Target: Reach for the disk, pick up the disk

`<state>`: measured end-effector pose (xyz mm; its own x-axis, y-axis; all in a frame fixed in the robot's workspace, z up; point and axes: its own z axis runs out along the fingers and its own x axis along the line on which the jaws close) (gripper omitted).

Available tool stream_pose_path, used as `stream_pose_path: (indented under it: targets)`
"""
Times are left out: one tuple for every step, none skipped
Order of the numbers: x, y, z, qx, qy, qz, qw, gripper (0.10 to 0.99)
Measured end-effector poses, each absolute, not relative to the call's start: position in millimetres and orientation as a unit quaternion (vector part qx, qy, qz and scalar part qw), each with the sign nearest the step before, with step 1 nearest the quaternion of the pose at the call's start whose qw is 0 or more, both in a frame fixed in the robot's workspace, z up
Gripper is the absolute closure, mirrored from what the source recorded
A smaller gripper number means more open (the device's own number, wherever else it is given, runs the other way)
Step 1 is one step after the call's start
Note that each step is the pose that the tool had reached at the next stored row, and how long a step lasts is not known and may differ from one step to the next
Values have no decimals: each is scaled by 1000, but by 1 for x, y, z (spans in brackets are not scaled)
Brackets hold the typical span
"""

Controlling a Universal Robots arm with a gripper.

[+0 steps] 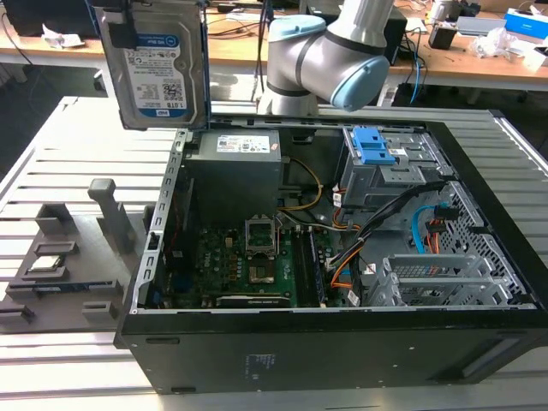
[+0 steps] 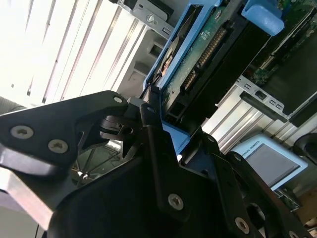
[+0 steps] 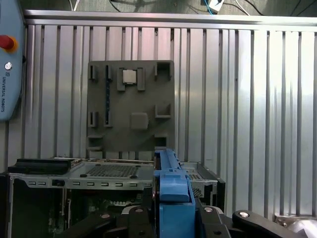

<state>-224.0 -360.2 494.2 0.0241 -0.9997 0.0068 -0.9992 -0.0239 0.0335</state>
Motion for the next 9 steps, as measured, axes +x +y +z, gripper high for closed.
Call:
stream_pose_path:
  targets:
    - [-219, -360, 494, 715, -698, -9, 14, 722]
    - [-217, -360, 494, 716, -698, -9, 14, 722]
    - [-214, -360, 494, 715, -698, -9, 14, 722]
    - [-210, -360, 494, 715, -698, -9, 14, 722]
    - [-206, -360, 494, 715, -698, -9, 14, 722]
    - [-202, -360, 494, 715, -698, -9, 14, 722]
    - [-199, -360, 494, 715, -698, -9, 14, 722]
    - [-197, -360, 494, 715, -698, -9, 14, 722]
    - [-194, -360, 494, 715, -698, -9, 14, 722]
